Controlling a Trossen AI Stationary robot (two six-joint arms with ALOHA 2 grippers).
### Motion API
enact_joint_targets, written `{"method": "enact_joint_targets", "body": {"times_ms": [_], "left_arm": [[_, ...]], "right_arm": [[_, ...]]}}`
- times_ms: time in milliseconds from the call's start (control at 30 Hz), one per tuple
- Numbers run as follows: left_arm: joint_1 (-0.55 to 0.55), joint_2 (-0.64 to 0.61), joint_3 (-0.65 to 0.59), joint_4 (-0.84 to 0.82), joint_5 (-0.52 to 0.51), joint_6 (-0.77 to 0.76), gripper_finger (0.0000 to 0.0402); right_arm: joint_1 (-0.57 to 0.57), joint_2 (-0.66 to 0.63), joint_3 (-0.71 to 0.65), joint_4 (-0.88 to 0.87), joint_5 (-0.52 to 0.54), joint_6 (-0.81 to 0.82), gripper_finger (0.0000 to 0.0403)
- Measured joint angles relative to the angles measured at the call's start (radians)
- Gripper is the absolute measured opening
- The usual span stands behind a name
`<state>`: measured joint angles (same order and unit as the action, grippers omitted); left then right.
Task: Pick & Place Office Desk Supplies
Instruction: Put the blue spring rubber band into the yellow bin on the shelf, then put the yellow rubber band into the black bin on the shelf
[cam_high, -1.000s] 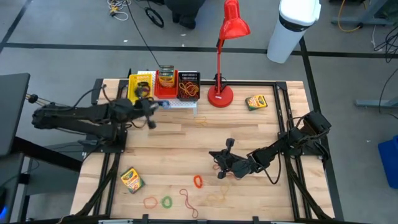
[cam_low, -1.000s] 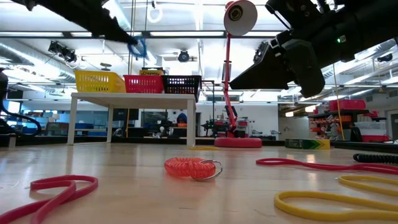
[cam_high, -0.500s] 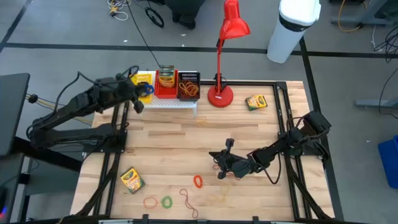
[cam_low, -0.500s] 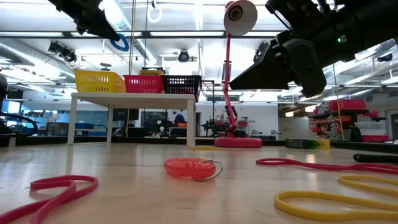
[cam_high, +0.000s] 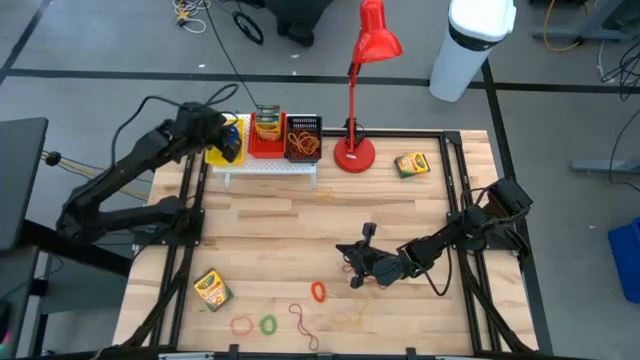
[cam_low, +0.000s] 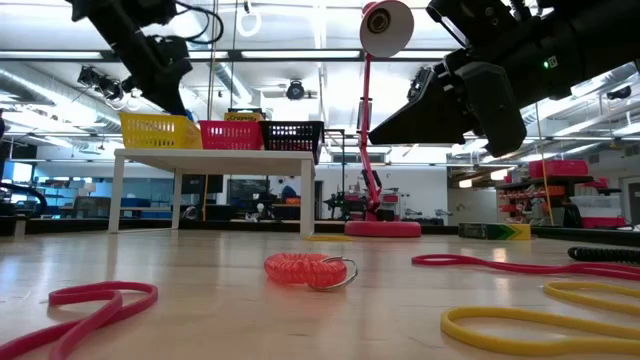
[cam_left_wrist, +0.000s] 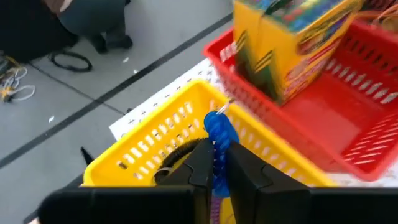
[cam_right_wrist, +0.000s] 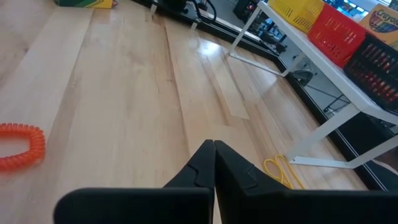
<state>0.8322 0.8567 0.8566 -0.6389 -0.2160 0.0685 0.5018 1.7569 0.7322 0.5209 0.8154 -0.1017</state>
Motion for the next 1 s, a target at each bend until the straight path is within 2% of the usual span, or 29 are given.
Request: {"method": "enact_joint_targets", "body": {"times_ms": [300, 433, 567, 733, 867, 1000], "left_arm": [[0.012, 0.004, 0.000, -0.060, 0.010, 0.020, 0.0132], [0.012, -0.043, 0.000, -0.058, 0.008, 0.026, 0.0175], [0.012, -0.111, 0.000, -0.057, 0.020, 0.023, 0.0201], [-0.018, -0.209, -0.005, -0.065, 0.132, -0.025, 0.0195], [-0.117, -0.279, -0.044, -0.054, 0.176, -0.052, 0.0156], [-0.240, -0.342, -0.132, -0.010, 0.164, -0.058, 0.0108]], "right_arm": [[0.000, 0.000, 0.000, 0.000, 0.000, 0.000, 0.0003], [0.000, 0.000, 0.000, 0.000, 0.000, 0.000, 0.0007], [0.000, 0.000, 0.000, 0.001, 0.001, 0.003, 0.0008], [-0.007, 0.000, 0.000, 0.001, 0.000, 0.021, 0.0003], [-0.022, 0.000, 0.000, 0.000, -0.005, 0.054, 0.0007], [-0.053, 0.000, -0.002, -0.035, -0.029, 0.102, 0.0005]]}}
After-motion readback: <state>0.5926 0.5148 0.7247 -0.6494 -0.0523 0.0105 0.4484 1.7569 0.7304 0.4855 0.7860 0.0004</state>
